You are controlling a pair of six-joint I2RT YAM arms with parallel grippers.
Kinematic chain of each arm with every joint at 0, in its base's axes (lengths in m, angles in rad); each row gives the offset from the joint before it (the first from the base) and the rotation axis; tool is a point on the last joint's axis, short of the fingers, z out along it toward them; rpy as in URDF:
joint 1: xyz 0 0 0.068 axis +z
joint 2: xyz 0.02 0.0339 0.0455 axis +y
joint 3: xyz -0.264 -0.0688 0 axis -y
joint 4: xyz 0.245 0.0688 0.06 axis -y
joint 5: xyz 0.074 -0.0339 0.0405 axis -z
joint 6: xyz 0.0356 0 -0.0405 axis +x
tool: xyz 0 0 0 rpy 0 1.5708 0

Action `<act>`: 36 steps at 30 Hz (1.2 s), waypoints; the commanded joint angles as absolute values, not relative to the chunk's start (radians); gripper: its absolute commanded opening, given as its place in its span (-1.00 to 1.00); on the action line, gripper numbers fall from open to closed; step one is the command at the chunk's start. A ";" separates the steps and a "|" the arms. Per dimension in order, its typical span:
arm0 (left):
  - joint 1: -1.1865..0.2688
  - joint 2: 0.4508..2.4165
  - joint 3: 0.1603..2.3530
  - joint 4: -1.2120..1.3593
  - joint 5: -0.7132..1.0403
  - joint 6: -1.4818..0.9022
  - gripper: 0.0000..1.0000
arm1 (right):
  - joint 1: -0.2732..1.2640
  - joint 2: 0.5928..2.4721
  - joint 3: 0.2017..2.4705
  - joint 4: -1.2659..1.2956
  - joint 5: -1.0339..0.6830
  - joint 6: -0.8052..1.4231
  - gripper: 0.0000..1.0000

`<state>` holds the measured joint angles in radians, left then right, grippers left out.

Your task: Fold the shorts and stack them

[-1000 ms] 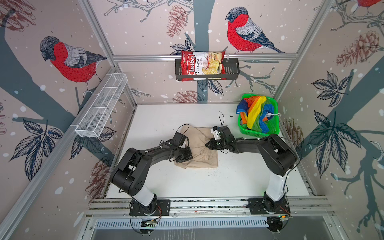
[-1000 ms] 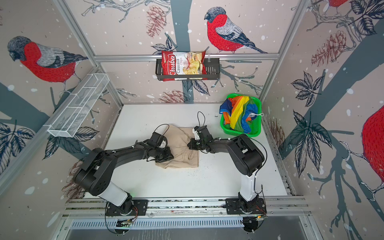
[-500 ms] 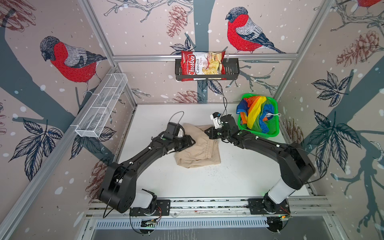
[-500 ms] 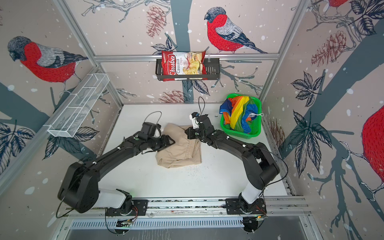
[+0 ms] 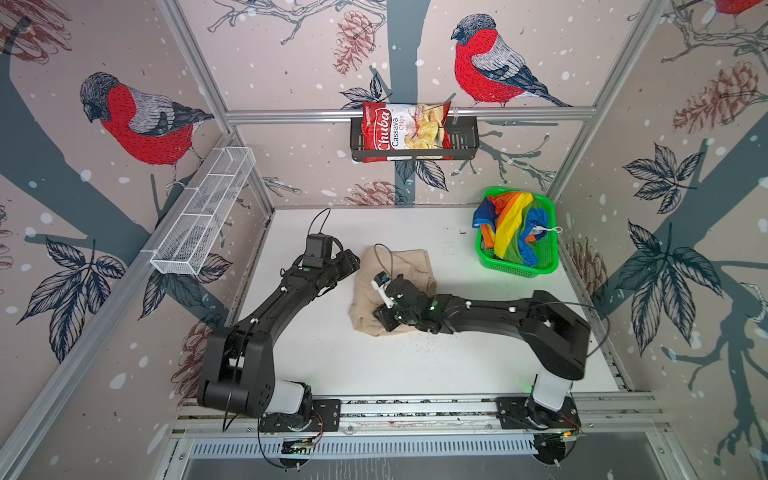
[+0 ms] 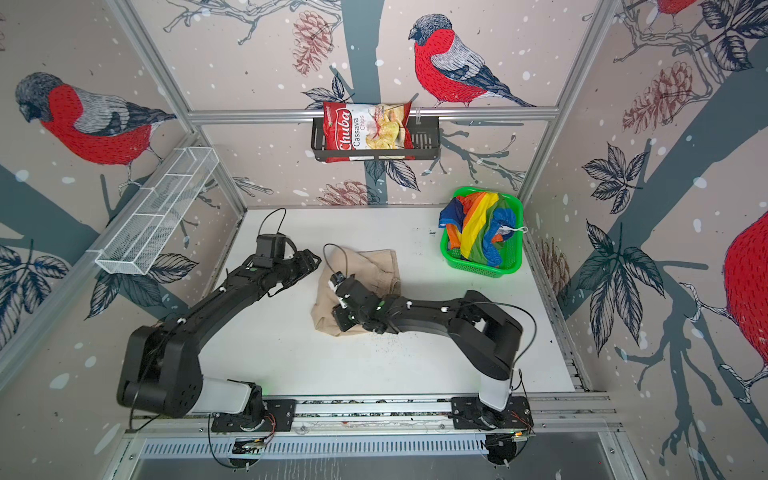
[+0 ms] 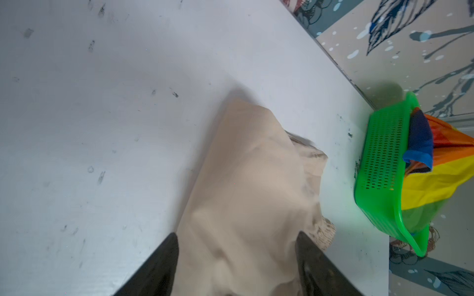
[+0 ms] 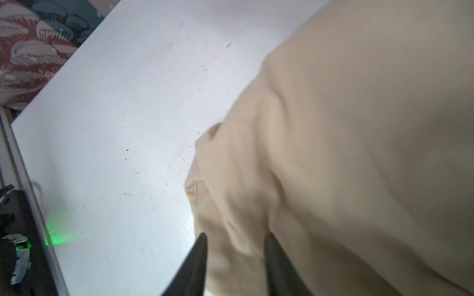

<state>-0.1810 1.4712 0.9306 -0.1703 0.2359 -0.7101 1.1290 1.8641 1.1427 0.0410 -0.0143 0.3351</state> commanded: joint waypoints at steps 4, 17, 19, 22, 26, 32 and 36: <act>-0.167 1.691 1.036 -0.073 0.290 -0.710 0.47 | 1.190 2.024 1.271 0.089 -0.005 0.296 0.25; -0.167 1.870 1.017 0.098 0.367 -0.761 0.29 | 1.224 2.105 1.231 0.099 -0.077 0.288 -0.60; -0.167 1.884 1.022 0.102 0.378 -0.761 0.26 | 1.253 2.074 1.178 0.078 -0.058 0.269 -0.81; -0.167 1.893 1.019 0.101 0.375 -0.756 0.26 | 1.299 2.009 1.070 0.034 -0.009 0.262 -0.90; -0.163 1.902 1.011 0.107 0.375 -0.752 0.18 | 1.336 1.912 0.910 0.005 0.049 0.301 -0.88; -0.161 1.842 0.950 0.107 0.388 -0.766 -0.06 | 1.296 1.782 0.782 0.036 0.087 0.352 -0.73; -0.161 1.711 0.865 0.058 0.335 -0.746 0.04 | 1.236 1.705 0.737 0.030 0.073 0.346 -0.23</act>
<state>-0.1631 1.7752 0.9024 0.0963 0.3721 -0.7593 1.2613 1.7302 0.7628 0.1772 0.0406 0.3256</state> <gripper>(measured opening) 0.503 0.342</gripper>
